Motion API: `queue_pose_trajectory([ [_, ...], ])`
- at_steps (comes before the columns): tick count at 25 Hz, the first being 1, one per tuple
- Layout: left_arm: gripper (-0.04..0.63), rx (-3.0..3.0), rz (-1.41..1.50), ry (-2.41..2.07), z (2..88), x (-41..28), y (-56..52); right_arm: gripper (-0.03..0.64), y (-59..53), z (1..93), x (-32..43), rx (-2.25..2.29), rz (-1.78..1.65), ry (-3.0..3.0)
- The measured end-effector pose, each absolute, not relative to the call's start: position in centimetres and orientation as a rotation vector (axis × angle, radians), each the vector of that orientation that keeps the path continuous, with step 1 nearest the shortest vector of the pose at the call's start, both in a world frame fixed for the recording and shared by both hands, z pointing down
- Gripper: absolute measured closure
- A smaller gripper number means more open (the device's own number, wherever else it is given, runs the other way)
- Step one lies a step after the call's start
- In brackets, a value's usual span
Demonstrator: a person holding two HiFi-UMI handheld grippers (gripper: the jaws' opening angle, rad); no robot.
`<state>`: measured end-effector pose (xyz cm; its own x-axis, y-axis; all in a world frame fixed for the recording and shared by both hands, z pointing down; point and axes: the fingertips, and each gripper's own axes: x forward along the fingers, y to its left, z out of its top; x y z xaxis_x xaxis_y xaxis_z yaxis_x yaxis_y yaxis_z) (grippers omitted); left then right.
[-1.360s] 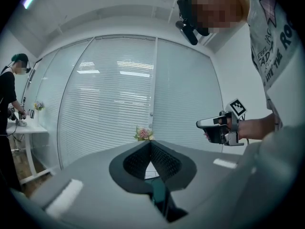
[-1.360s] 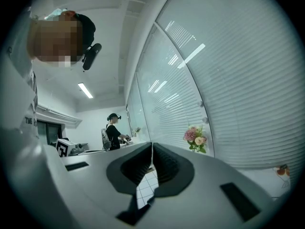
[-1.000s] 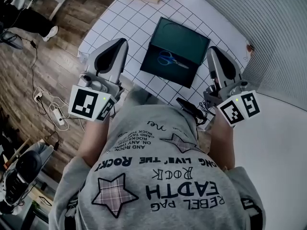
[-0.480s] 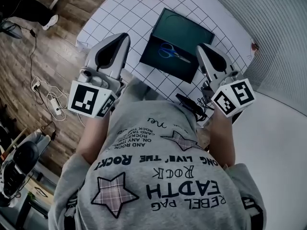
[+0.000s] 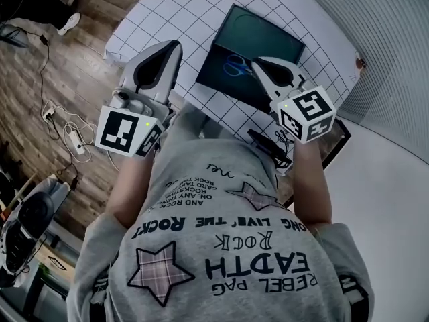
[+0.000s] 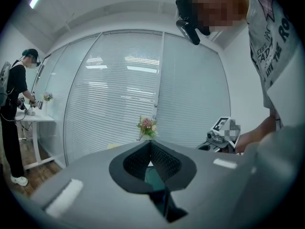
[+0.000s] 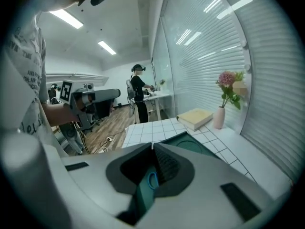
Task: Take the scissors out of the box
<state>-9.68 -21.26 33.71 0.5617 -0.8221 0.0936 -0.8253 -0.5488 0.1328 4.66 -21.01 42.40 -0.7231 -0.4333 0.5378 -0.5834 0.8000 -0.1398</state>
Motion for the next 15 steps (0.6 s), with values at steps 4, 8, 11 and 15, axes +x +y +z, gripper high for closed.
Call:
queue_pose_trajectory([
  [4,0.591,2.619,0.049,-1.393,34.5,-9.8,-21.4,0.600,-21.1,44.6,3.4,0.683,0.400,-2.463],
  [8,0.591,2.612,0.053,-1.392,35.0,-10.0,-21.5,0.600,-21.1,46.7,2.3,0.615,0.368,-2.443],
  [11,0.591,2.607,0.053,-1.391,35.2,-10.2,-21.5,0.600,-20.9,48.3,1.7,0.567,0.345,-2.416],
  [15,0.591,2.598,0.053,-1.394,35.5,-10.6,-21.7,0.600,-20.5,50.6,1.1,0.496,0.294,-2.351],
])
